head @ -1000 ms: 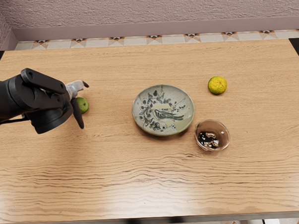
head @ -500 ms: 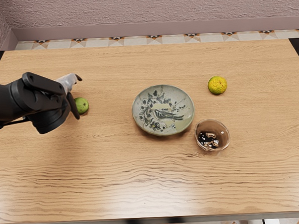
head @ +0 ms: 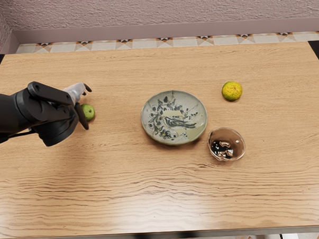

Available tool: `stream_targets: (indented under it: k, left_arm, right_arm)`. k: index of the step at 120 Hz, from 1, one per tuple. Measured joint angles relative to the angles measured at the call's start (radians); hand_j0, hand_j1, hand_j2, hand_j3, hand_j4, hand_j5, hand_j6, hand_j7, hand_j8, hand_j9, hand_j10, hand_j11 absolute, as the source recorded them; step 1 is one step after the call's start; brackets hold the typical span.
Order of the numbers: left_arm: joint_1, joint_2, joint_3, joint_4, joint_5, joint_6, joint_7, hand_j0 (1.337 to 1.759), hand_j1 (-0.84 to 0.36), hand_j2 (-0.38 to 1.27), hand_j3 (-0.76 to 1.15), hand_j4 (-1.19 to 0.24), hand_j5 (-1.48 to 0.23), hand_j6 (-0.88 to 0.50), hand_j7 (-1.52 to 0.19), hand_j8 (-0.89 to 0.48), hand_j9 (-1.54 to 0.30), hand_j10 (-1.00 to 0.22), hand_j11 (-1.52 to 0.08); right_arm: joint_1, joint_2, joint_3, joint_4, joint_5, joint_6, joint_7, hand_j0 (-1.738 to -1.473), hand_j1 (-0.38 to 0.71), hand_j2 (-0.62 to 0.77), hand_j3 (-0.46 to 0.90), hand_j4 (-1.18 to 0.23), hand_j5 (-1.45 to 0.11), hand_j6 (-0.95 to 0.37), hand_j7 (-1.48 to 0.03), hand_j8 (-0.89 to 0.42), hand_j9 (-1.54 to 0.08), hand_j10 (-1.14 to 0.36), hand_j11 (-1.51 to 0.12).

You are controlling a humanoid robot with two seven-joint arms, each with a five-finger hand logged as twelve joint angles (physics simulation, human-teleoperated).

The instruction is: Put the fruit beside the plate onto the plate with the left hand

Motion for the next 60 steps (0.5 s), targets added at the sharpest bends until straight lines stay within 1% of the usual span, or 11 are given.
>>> stream_targets:
  k: [60]
  left_arm:
    - [0.002,-0.017,-0.015,0.000,-0.013,-0.001,-0.001,1.658,-0.03,0.06,0.00,-0.32,-0.41,-0.32,-0.41,-0.32,-0.41,-0.32,-0.41]
  right_arm:
    - [0.000,0.000,0.000,0.000,0.000,0.000,0.000,-1.658,-0.35,0.00,0.00,0.00,0.00,0.00,0.00,0.00,0.00,0.00,0.00]
